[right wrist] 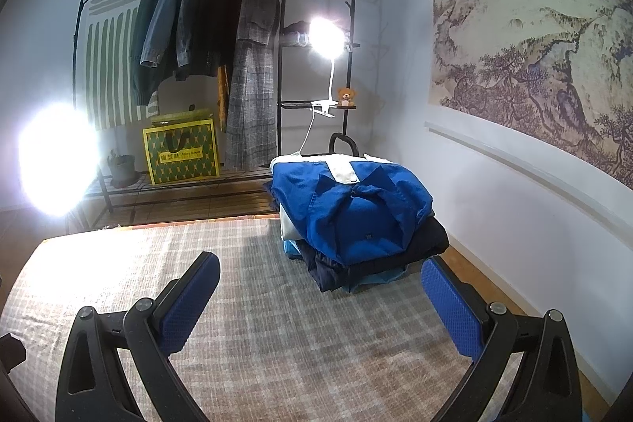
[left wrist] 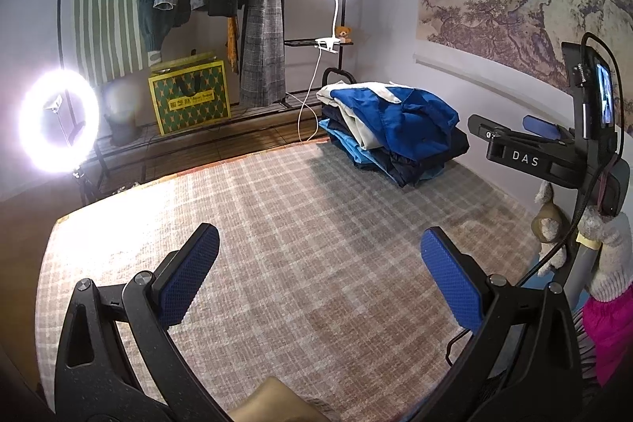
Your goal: Fold large clothes
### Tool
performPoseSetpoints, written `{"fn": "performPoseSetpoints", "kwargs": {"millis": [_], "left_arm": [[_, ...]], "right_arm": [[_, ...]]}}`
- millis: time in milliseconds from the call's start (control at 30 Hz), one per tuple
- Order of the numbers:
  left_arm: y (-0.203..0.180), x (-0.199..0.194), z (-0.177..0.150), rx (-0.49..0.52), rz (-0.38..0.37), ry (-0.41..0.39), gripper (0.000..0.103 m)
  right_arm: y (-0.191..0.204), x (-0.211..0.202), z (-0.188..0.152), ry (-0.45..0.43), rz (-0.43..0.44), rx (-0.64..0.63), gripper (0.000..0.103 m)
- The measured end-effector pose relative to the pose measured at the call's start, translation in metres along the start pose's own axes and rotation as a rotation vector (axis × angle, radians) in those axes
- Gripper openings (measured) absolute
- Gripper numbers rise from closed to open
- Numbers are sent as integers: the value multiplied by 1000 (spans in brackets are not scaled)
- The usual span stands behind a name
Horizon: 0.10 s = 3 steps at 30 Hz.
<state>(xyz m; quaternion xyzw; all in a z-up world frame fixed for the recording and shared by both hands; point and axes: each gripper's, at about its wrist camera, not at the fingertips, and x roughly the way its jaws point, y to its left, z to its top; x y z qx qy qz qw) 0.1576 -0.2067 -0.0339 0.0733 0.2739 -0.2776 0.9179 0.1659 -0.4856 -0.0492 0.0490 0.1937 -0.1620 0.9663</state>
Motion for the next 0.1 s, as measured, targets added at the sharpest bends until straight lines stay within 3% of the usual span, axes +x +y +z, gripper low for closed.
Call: {"fn": "performPoseSetpoints", "kwargs": {"millis": [100], "left_arm": [[1,0,0,-5,5,5,103]], "right_arm": [[0,0,0,0,1,1,103]]}}
